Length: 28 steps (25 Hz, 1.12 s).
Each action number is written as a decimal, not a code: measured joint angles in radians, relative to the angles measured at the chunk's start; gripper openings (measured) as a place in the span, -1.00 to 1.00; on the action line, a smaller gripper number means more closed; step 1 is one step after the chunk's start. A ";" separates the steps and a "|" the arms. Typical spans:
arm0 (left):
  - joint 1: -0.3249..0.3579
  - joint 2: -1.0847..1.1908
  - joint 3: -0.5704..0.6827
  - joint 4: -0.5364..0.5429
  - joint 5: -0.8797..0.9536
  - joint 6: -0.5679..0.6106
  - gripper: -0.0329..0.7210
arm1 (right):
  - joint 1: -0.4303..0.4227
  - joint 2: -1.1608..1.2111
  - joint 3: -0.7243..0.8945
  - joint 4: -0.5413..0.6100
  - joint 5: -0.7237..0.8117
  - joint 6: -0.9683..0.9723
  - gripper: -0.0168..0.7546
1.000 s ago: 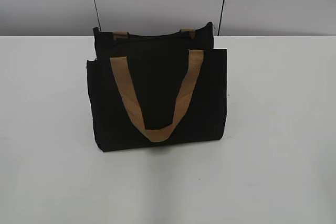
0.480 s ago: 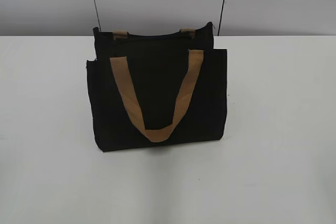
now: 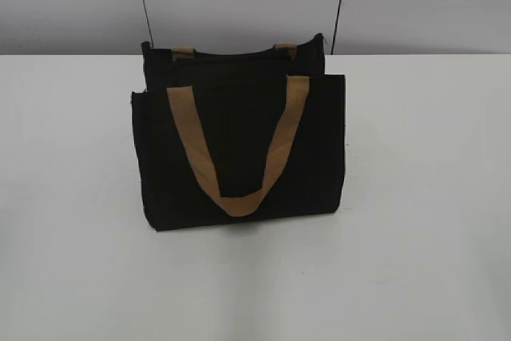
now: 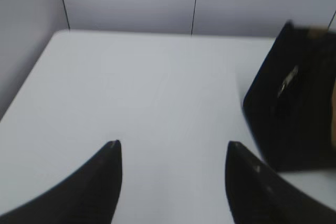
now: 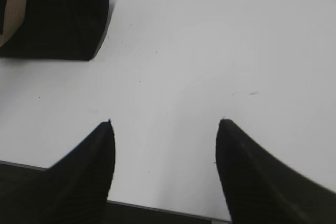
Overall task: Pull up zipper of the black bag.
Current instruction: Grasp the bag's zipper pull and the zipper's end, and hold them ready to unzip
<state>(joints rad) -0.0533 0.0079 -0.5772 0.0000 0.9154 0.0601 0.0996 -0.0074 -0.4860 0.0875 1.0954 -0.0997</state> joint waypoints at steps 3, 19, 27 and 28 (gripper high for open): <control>0.001 0.064 -0.037 -0.007 -0.181 0.000 0.31 | 0.000 0.000 0.000 0.000 0.000 0.000 0.27; -0.015 0.442 0.088 0.000 -0.840 0.000 0.30 | 0.000 0.000 0.000 0.000 0.000 0.000 0.27; -0.042 0.572 0.255 0.118 -1.128 -0.031 0.29 | 0.000 0.000 0.000 0.000 0.000 0.000 0.27; -0.045 0.604 0.257 0.135 -1.143 -0.047 0.28 | 0.000 0.000 0.000 0.000 0.000 0.000 0.27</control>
<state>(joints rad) -0.0979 0.6119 -0.3197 0.1354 -0.2271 0.0136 0.0996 -0.0074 -0.4860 0.0875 1.0954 -0.0997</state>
